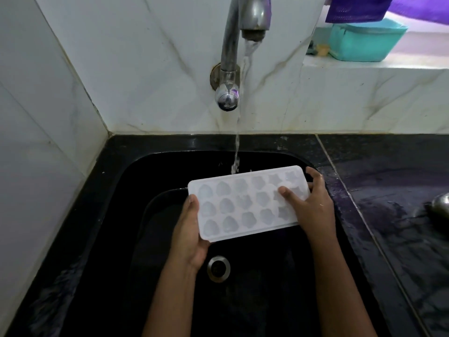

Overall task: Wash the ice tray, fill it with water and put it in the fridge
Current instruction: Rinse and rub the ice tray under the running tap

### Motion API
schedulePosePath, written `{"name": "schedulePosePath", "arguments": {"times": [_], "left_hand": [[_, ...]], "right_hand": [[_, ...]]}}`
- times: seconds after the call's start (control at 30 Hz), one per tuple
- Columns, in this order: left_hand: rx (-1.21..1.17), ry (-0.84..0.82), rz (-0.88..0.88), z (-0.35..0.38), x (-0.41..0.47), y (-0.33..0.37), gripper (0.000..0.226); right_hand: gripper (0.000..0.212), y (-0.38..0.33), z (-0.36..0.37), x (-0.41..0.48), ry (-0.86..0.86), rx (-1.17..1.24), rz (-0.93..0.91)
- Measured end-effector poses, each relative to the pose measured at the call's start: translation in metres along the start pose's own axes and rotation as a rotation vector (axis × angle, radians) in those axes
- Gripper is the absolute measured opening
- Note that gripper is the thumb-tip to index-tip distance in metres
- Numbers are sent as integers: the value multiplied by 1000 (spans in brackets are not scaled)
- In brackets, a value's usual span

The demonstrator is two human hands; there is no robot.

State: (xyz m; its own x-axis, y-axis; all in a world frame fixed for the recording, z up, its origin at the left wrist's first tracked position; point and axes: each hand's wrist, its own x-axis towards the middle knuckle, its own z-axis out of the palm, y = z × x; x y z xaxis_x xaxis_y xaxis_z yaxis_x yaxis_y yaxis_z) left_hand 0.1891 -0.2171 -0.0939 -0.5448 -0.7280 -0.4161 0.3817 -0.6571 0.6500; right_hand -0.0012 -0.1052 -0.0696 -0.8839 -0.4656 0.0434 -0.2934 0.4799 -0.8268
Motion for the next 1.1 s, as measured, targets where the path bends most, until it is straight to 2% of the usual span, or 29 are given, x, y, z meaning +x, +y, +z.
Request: {"name": "schedulePosePath", "arguments": {"times": [0.1, 0.23, 0.33, 0.43, 0.57, 0.73, 0.9, 1.03, 1.1], "left_hand": [[52, -11, 35, 14, 16, -12, 39], [-23, 50, -17, 39, 36, -24, 36], [-98, 20, -33, 47, 45, -21, 44], [-129, -25, -10, 43, 49, -18, 41], [-98, -23, 2, 44, 49, -21, 34], [-107, -64, 77, 42, 47, -12, 39], [-66, -101, 69, 47, 41, -18, 35], [-119, -95, 51, 42, 44, -9, 41], [-142, -103, 23, 38, 43, -7, 45]], "right_hand": [[64, -6, 3, -3, 77, -243, -157], [25, -27, 24, -19, 28, -264, -543], [34, -35, 52, -38, -81, -381, -669], [42, -37, 68, -48, -114, -498, -666], [45, -39, 69, -49, -41, -580, -608], [56, -46, 74, -53, -156, -480, -600], [51, -50, 69, -54, -32, -458, -541], [55, -54, 70, -60, -191, -401, -542], [54, -57, 64, -55, -195, -459, -566]]}}
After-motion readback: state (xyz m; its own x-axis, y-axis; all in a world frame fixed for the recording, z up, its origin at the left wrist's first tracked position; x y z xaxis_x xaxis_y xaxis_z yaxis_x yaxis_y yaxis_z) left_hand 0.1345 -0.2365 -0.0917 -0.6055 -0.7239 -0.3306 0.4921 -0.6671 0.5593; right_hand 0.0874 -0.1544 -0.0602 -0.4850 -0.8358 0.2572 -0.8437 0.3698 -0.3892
